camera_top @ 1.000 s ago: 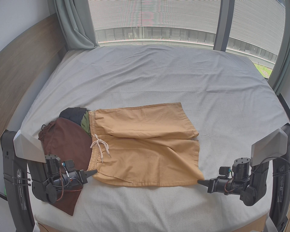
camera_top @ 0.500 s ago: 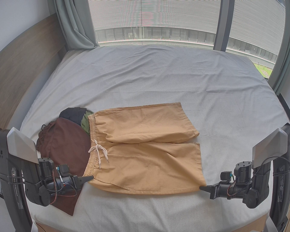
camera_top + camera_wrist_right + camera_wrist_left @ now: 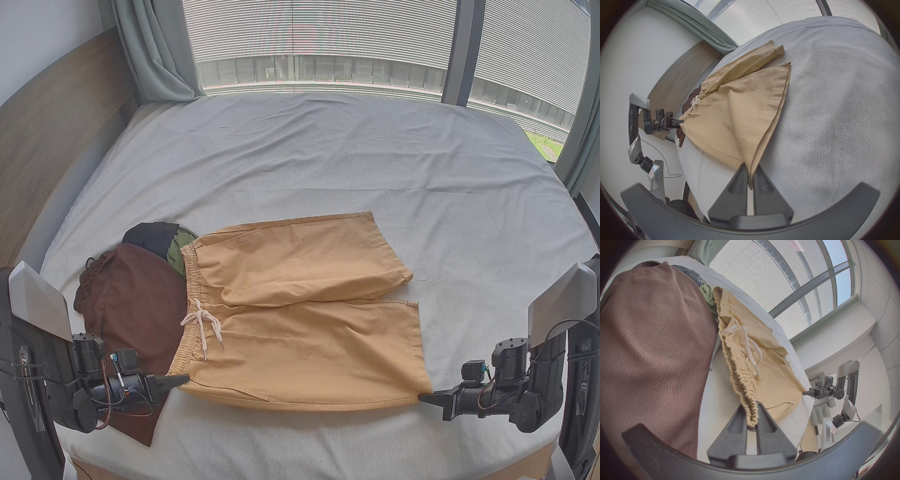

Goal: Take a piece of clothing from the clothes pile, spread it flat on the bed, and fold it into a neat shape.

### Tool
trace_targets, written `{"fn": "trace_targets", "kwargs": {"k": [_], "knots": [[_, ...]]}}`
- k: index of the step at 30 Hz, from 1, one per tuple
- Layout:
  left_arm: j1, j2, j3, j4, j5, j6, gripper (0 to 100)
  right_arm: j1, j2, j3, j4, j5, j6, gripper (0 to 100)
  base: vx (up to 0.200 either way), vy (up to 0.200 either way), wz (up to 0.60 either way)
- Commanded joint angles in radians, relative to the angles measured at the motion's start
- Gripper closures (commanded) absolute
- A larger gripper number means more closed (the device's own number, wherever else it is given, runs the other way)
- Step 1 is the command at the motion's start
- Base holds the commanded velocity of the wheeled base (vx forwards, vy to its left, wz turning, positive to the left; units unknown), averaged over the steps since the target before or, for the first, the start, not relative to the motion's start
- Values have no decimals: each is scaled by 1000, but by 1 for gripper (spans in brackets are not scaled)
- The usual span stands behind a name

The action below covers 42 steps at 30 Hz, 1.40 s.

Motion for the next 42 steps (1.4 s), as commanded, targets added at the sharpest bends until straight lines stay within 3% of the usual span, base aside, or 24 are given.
{"fn": "trace_targets", "kwargs": {"k": [1, 8, 15, 21, 29, 36, 42], "knots": [[2, 1, 33, -1, -12, 20, 100, -4, 1, 18, 0, 8, -19, 100, 0, 0, 0], [2, 4, 88, -1, -20, 102, 100, -44, 3, 64, 0, 66, -117, 100, 0, 0, 0], [19, 11, 138, -1, -20, 175, 100, -49, 3, 82, 0, 78, -132, 100, 0, 0, 0], [17, 26, 128, -1, -20, 186, 100, -50, 0, 68, 0, 78, -128, 100, 0, 0, 0], [0, -31, 105, -1, -21, 166, 100, -42, -43, 33, 0, 80, -100, 100, 0, 0, 0], [-46, -124, 102, -1, -21, 74, 100, -12, -132, 28, 0, 91, -26, 100, 0, 0, 0], [-64, -160, 87, -2, -20, 10, 100, -10, -166, 22, 0, 92, -12, 100, 0, 0, 0]]}}
